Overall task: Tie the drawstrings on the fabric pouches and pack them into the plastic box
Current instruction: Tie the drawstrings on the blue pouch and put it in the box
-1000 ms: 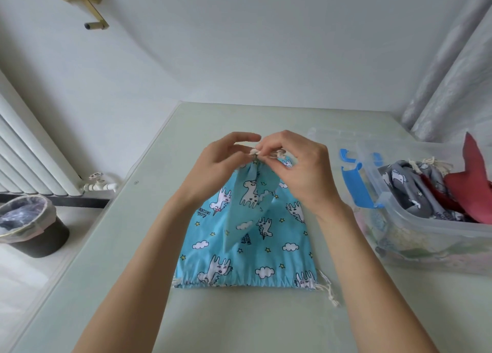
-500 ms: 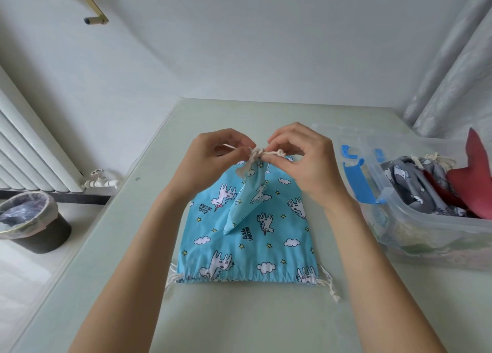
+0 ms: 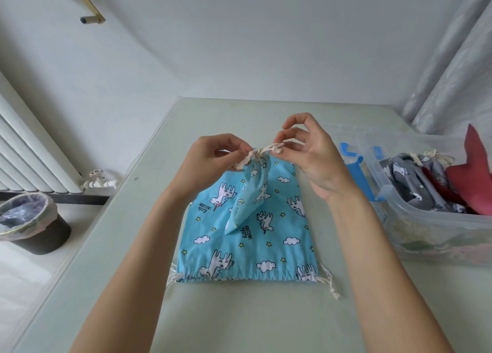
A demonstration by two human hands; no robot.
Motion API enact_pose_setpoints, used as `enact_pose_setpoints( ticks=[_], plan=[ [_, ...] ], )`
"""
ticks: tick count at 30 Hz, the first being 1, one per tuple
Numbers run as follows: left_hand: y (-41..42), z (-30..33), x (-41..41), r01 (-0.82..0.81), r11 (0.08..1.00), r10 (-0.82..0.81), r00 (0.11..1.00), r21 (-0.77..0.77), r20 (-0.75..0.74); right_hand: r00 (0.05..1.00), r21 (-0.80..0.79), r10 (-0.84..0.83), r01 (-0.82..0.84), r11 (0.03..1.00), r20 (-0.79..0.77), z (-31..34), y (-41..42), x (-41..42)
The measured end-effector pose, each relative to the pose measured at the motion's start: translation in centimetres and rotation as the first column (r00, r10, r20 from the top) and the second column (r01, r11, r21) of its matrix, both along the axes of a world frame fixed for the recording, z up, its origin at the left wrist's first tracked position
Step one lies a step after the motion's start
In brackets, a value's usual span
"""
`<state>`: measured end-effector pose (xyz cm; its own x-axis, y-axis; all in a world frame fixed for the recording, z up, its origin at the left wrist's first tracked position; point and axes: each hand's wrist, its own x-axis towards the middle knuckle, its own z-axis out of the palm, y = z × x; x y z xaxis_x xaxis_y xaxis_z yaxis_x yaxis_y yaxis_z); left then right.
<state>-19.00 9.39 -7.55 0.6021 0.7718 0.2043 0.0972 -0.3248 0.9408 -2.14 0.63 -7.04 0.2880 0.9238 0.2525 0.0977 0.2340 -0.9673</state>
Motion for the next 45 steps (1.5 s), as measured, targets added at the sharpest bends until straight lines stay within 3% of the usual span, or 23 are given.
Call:
enact_pose_setpoints(
  ticks=[6,11,15,18,22,25,28,31,34,36,39,42,45],
  plan=[
    [0.7,-0.6,0.0,-0.072,0.997,0.072,0.997,0.003,-0.02,0.987,-0.093,-0.07,0.084,0.992,0.144,0.0,-0.3,0.8],
    [1.1,-1.1,0.0,-0.045,0.993,0.049,0.998,0.109,-0.035,0.968,-0.143,-0.117,0.15,0.978,0.221,-0.1,-0.3,0.7],
    [1.0,-1.6,0.5,-0.051,0.997,0.052,0.999,0.06,-0.013,0.937,-0.147,-0.185,0.236,0.961,0.297,-0.4,-0.3,0.9],
    [1.0,-2.0,0.7,-0.079,0.996,0.079,0.997,0.049,0.007,0.948,-0.141,-0.172,0.215,0.966,0.269,-0.5,-0.3,1.1],
    [1.7,-2.5,0.5,-0.107,0.991,0.115,0.987,-0.074,0.114,0.97,-0.121,-0.136,0.163,0.979,0.201,-0.9,0.2,1.1],
    [1.7,-2.8,0.7,-0.071,0.989,0.086,0.99,-0.129,0.114,0.945,-0.098,-0.157,0.192,0.976,0.288,-1.2,0.1,1.6],
    [0.9,-2.5,1.3,-0.014,0.997,0.02,0.997,-0.076,0.08,0.914,-0.159,-0.083,0.157,0.975,0.397,-1.3,0.0,1.5],
    [-0.1,-2.2,1.6,0.071,0.996,-0.07,0.997,-0.046,0.013,0.844,-0.282,0.052,0.12,0.952,0.534,-1.8,-0.5,0.4],
    [0.1,-3.2,0.8,-0.003,0.99,0.028,0.984,0.14,-0.178,0.746,-0.361,0.092,0.207,0.909,0.66,-3.6,-1.2,-0.1],
    [0.7,-4.5,0.2,-0.047,0.958,0.161,0.904,0.282,-0.396,0.685,-0.333,0.022,0.325,0.885,0.728,-4.7,-1.7,-0.3],
    [1.1,-6.2,0.5,-0.024,0.974,0.164,0.76,0.225,-0.629,0.603,-0.257,-0.067,0.434,0.863,0.795,-5.4,-2.0,-0.7],
    [0.5,-6.5,1.2,-0.02,0.992,0.098,0.754,0.126,-0.649,0.618,-0.242,-0.056,0.389,0.889,0.785,-5.3,-2.5,-1.3],
    [-0.4,-5.5,1.0,-0.072,0.979,0.164,0.838,0.193,-0.521,0.758,-0.167,-0.109,0.278,0.946,0.643,-3.8,-3.6,-1.4]
  ],
)
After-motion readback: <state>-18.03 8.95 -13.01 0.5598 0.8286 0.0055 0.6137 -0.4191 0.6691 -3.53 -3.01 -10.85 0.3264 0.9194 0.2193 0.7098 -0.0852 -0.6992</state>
